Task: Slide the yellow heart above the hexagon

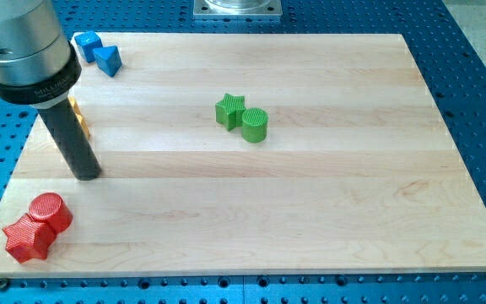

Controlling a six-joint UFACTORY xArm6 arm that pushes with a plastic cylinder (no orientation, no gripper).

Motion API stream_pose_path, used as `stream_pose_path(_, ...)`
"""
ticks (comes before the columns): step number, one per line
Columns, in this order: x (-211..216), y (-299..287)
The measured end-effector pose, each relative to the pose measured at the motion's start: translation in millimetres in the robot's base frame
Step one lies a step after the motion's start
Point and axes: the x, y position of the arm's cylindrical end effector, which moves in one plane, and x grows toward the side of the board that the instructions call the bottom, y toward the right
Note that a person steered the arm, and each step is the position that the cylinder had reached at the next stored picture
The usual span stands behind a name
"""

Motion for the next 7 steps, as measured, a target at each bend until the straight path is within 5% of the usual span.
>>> stream_pose_path(3,-11,-49)
stream_pose_path(7,-83,-67)
